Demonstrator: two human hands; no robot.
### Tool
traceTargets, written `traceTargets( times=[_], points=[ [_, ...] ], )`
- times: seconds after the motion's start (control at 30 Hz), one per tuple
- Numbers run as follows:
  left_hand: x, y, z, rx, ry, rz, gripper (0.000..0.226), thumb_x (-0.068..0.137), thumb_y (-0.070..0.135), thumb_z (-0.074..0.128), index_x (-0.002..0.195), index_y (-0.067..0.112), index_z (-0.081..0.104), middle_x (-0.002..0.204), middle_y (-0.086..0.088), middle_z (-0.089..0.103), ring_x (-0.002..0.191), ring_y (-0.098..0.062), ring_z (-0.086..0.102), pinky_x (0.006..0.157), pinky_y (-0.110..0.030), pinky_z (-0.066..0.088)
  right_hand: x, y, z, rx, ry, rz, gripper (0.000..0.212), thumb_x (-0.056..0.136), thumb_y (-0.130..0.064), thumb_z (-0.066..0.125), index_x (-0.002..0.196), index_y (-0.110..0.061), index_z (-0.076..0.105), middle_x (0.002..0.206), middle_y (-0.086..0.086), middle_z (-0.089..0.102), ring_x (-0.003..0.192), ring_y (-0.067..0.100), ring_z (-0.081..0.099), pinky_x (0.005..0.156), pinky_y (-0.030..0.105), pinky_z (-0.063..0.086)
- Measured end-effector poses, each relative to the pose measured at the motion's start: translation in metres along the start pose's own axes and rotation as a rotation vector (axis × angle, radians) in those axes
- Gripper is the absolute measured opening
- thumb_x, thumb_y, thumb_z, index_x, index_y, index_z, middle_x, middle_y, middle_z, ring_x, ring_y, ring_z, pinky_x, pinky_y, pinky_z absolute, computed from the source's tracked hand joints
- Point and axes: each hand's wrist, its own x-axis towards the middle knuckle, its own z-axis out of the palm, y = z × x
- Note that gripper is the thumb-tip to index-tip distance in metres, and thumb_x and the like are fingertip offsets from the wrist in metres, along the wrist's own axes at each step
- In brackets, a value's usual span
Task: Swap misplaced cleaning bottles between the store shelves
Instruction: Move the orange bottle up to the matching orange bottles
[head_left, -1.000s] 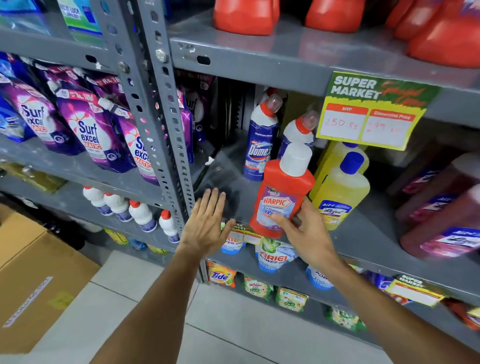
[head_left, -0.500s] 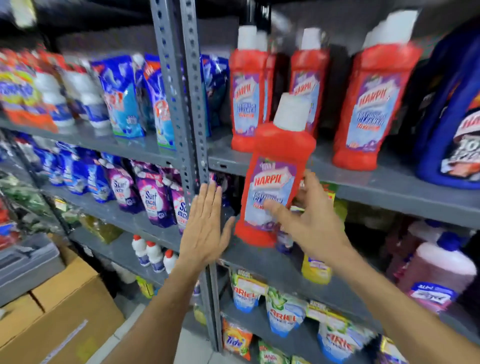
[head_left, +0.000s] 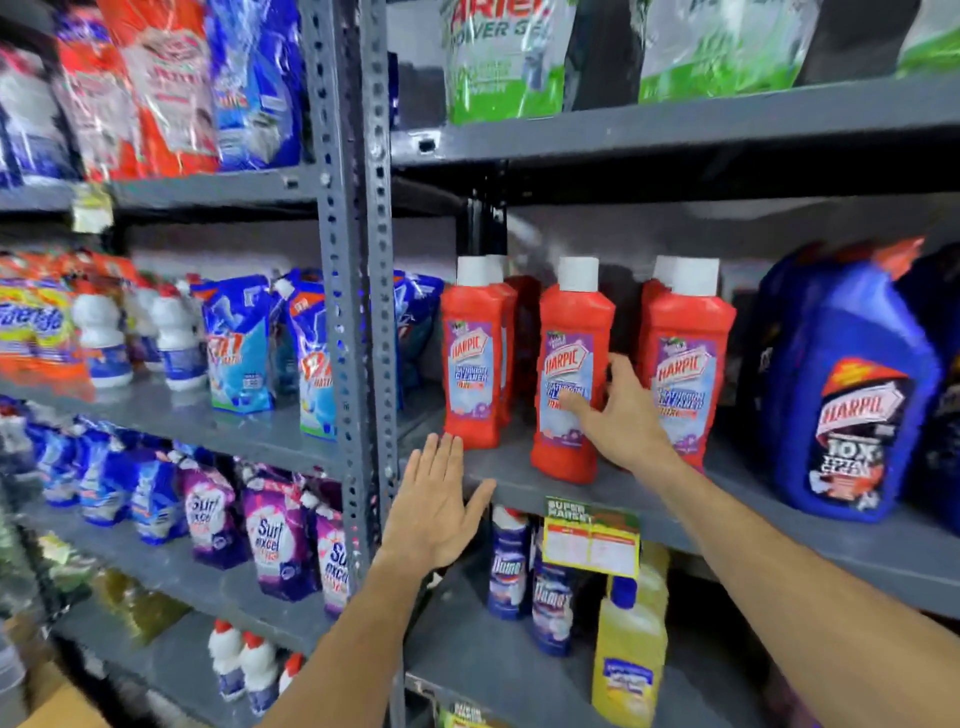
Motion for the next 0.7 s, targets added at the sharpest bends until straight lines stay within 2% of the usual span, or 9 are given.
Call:
traceTargets(
  times=[0.1,0.2,0.23,0.3,0.4,0.53,0.7],
  points=[
    [0.001,-0.004,0.005,-0.027,0.049,0.024,0.089,0.092,0.068,0.002,0.157,0.008,0.012,0.166,-0.008,0.015,0.154,-0.021,0.002,0.122,-0.035,-0.007,0.002,0.006,0.007,-0.007,0.026,0.026,0.066,0.084,-0.027,0.080,0.139,-0.016,0.043,0.129,0.006,0.069,0.118,0.030,0.065,0.102,0.047,0.050],
    [0.001,-0.005,0.006,-0.061,0.056,0.027,0.087,0.093,0.068,0.005,0.156,0.010,0.017,0.164,-0.007,0.021,0.153,-0.022,0.007,0.124,-0.037,-0.003,-0.011,0.017,0.012,-0.029,-0.071,0.057,0.092,0.071,-0.017,0.090,0.146,-0.018,0.035,0.125,-0.004,0.066,0.110,0.016,0.063,0.095,0.029,0.048],
    [0.001,-0.004,0.005,-0.066,0.059,0.026,0.088,0.092,0.069,0.003,0.155,0.010,0.019,0.163,-0.007,0.024,0.153,-0.023,0.010,0.124,-0.038,-0.002,-0.016,0.020,0.013,-0.031,-0.105,0.075,0.099,0.068,-0.014,0.092,0.147,-0.018,0.033,0.126,-0.004,0.064,0.110,0.014,0.061,0.094,0.027,0.046],
    [0.002,-0.004,0.004,-0.067,0.066,0.030,0.088,0.091,0.070,0.003,0.154,0.011,0.023,0.161,-0.007,0.029,0.151,-0.024,0.015,0.124,-0.039,0.002,-0.021,0.026,0.016,-0.022,-0.118,0.096,0.099,0.067,-0.012,0.093,0.147,-0.016,0.034,0.132,0.000,0.063,0.116,0.017,0.061,0.097,0.030,0.047],
    [0.002,-0.005,0.004,-0.073,0.068,0.035,0.084,0.093,0.068,0.008,0.153,0.013,0.025,0.159,-0.006,0.032,0.149,-0.024,0.019,0.124,-0.039,0.004,-0.018,0.028,0.022,-0.024,-0.076,0.087,0.086,0.071,-0.011,0.091,0.141,-0.014,0.040,0.135,0.006,0.064,0.123,0.024,0.061,0.101,0.034,0.048],
    [0.002,-0.006,0.003,-0.080,0.068,0.032,0.082,0.093,0.068,0.010,0.153,0.014,0.026,0.159,-0.005,0.034,0.149,-0.024,0.020,0.123,-0.038,0.003,-0.015,0.036,0.031,-0.024,-0.034,0.100,0.080,0.076,-0.012,0.087,0.142,-0.014,0.041,0.137,0.009,0.063,0.128,0.029,0.059,0.109,0.049,0.047],
    [0.002,-0.005,0.005,-0.088,0.080,0.033,0.083,0.093,0.068,0.010,0.153,0.013,0.026,0.158,-0.005,0.034,0.149,-0.023,0.020,0.123,-0.039,0.003,-0.014,0.045,0.036,0.019,-0.027,0.096,0.082,0.082,-0.011,0.083,0.148,-0.015,0.036,0.142,0.009,0.060,0.131,0.028,0.057,0.110,0.052,0.046]
  ],
)
